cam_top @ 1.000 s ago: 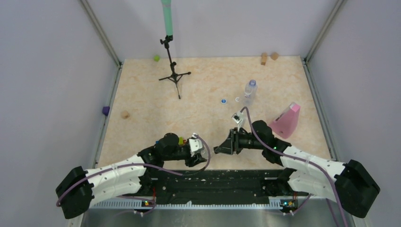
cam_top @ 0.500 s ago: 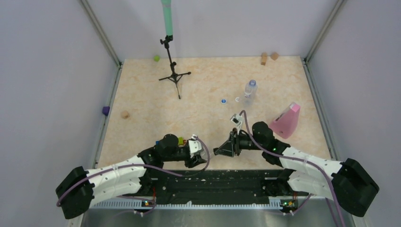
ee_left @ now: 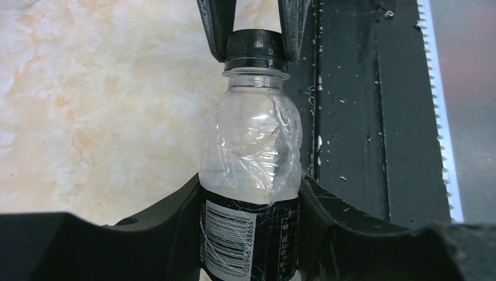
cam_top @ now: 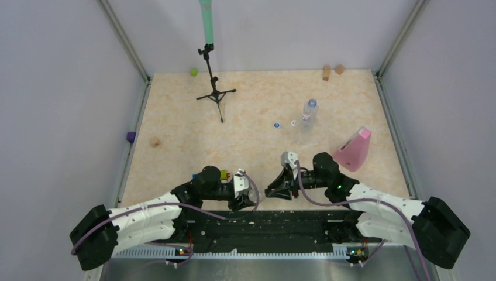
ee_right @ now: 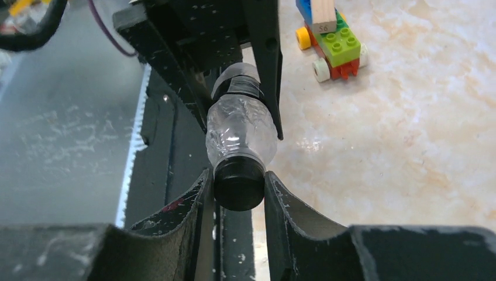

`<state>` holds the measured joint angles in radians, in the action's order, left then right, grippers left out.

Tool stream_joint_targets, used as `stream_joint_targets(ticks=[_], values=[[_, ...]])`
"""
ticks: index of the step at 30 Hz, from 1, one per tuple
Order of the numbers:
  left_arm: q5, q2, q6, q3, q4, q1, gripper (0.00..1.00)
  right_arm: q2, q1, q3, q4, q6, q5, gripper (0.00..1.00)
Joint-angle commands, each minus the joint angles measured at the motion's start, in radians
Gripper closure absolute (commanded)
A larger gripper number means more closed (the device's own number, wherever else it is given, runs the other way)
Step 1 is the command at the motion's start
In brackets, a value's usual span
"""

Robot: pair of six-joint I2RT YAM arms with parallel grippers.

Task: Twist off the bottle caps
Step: Unscrew the bottle cap from the plastic bottle.

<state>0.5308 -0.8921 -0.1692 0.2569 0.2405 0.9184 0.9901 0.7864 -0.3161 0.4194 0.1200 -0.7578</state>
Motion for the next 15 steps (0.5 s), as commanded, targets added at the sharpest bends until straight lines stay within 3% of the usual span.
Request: stream_joint_targets(ticks=[1, 8, 11, 13, 15], values=[[0.17, -0.007, 0.001, 0.017, 0.155, 0.013, 1.0, -0.037, 0.059, -0.041, 0.076, -0.35, -0.036, 1.0], [0.182, 0.027, -0.003, 0.002, 0.171, 0.012, 1.0, -0.066, 0.087, -0.021, 0.015, -0.571, -0.064, 1.0], [0.148, 0.041, -0.007, -0.001, 0.138, 0.013, 1.0, -0.089, 0.087, 0.014, 0.154, -0.419, 0.1, 1.0], [0.122, 0.042, -0.012, 0.004, 0.108, 0.013, 1.0, -0.107, 0.086, 0.018, 0.195, -0.247, 0.26, 0.86], [0.103, 0.037, -0.015, 0.01, 0.085, 0.013, 1.0, -0.132, 0.087, 0.008, 0.174, -0.087, 0.414, 0.64]])
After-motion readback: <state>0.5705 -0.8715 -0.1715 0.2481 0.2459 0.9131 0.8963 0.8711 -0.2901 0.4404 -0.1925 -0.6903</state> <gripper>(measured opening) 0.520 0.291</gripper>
